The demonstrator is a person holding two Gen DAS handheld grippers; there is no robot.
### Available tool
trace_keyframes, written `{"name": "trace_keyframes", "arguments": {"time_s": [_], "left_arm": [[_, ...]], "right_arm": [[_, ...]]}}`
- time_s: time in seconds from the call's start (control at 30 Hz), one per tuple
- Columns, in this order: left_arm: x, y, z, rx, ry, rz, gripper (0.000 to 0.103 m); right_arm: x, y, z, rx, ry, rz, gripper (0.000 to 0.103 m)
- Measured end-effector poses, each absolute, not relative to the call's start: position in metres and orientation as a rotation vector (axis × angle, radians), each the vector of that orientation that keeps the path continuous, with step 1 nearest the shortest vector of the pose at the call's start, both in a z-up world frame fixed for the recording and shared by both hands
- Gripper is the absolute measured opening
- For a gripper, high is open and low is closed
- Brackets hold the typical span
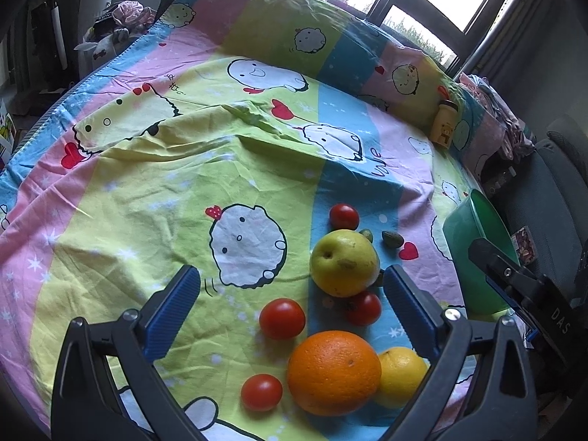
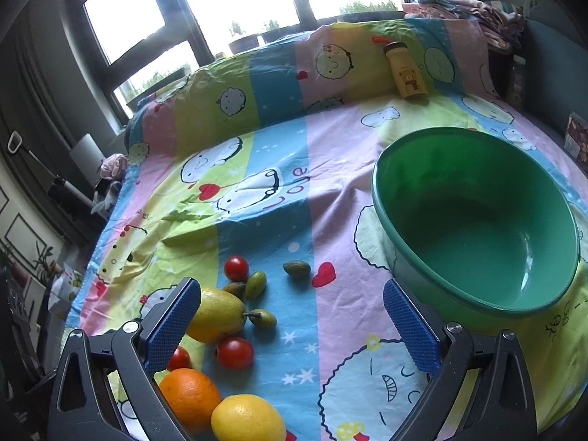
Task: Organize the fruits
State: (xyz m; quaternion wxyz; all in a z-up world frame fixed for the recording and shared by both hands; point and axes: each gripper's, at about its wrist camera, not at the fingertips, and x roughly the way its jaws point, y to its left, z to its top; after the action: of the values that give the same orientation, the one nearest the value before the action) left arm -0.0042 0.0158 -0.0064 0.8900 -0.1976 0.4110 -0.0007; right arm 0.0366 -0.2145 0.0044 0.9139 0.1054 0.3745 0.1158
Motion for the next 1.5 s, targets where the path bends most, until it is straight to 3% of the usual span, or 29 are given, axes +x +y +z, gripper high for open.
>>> {"name": "trace_keyframes", "arguments": {"time_s": [0.5,0.87,1.1,1.33,1.5], "left_arm": [[-0.004,0.010,-0.006,-0.365,0.865,-0.001,0.092],[-0.002,0.006,-0.010,-0.362,0.891,-0.046,0.073],[0.014,0.005,-0.001,-0.355,0.927,-0.081,0.066],[0.045,0.006,0.033,-0.308,0.910,-0.103,0.066],[0.052,0.003,0.020,-0.305,0.937,-0.156,0.063]], "right_arm": [[0.040,-0.216,0.001,0.246,0.813,0.241,0.092],[0.046,-0.206,-0.009,0.314,0.888,0.352,0.067],[0.065,-0.191,-0.011,0.434,1.015,0.519,0.067],[0.104,-0.163,0.016,0.425,1.058,0.621,0.067],[0.114,-0.160,0.001,0.411,1.079,0.600,0.067]]}}
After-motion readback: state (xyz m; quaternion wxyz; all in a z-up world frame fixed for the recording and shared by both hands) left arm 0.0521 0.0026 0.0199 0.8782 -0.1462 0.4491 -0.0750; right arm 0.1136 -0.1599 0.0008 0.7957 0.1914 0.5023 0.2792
